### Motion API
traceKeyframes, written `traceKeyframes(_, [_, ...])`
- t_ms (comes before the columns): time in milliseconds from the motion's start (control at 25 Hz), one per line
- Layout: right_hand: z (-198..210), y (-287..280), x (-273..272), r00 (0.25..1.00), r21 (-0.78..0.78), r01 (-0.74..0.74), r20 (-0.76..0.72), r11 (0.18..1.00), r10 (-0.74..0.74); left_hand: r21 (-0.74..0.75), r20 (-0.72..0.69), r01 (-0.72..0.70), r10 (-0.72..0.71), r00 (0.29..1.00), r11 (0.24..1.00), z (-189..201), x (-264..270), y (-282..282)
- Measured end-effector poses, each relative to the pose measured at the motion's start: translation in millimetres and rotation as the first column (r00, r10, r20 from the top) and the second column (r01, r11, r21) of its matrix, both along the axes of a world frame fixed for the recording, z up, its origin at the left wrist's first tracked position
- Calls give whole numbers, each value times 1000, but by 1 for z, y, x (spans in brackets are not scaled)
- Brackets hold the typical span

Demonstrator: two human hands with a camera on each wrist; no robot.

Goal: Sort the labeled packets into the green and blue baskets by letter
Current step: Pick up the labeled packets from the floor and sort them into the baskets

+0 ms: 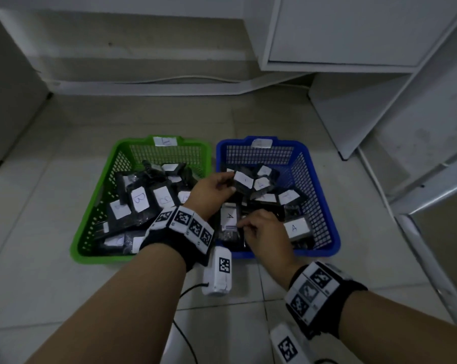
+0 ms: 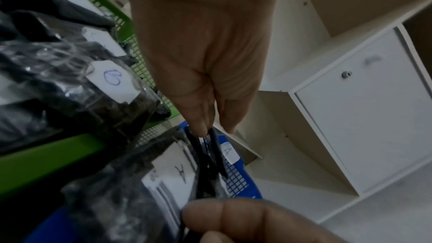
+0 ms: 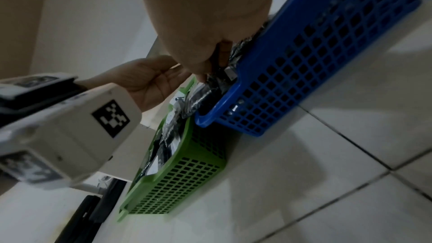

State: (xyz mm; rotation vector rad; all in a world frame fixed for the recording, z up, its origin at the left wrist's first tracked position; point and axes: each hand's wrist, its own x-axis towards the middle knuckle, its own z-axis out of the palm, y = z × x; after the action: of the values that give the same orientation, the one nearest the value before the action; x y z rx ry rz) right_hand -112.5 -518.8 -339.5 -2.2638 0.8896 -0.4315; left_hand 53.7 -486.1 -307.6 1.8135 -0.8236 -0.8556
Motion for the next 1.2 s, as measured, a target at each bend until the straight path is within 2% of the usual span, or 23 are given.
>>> traceKeyframes(40, [-2,1,-1,1000,-4,-17,3,1000,17,37,93,41,-44,995,998,0,2,0])
traceKeyframes(120, [-3,3,-2,999,8,-42,8,999,42,31,187,2,-8,982,1000,-5,6,6])
traceKeyframes(240, [-3,5,0,999,-9,-28,19,1000,28,-73,101,-151,158,982,986,-9,9,31])
traceKeyframes(360, [3,17,12,999,-57,-43,26,997,45,-155,-20,-305,306,952,940,-8,18,72])
traceKeyframes(440, [7,35,26,992,-111,-114,34,987,118,-170,-26,-391,392,920,905,-12,31,111])
traceKeyframes(560, [11,78,55,951,-207,-307,-36,929,306,-131,-1,-553,558,830,823,-28,48,188])
traceKeyframes(600, [10,96,65,918,-225,-396,-64,890,392,-103,39,-602,608,793,792,-33,53,217])
traceKeyframes(680, [4,132,86,823,-230,-565,-100,792,558,-49,206,-672,666,717,738,-42,62,274])
traceKeyframes(800, [-11,189,122,684,-228,-727,-146,648,715,50,341,-761,705,622,647,-53,67,366])
traceKeyframes(920, [-24,242,152,578,-219,-807,-101,549,810,176,405,-822,721,562,542,-61,58,442])
traceKeyframes(1000, [-27,280,170,479,-161,-873,-98,461,872,192,521,-852,685,509,487,-66,50,485])
traceKeyframes(1120, [-31,318,188,317,-20,-947,-214,320,924,244,623,-891,643,447,383,-72,38,529])
traceKeyframes(1200, [-42,340,203,207,2,-976,-309,218,928,368,585,-890,676,447,270,-77,25,552])
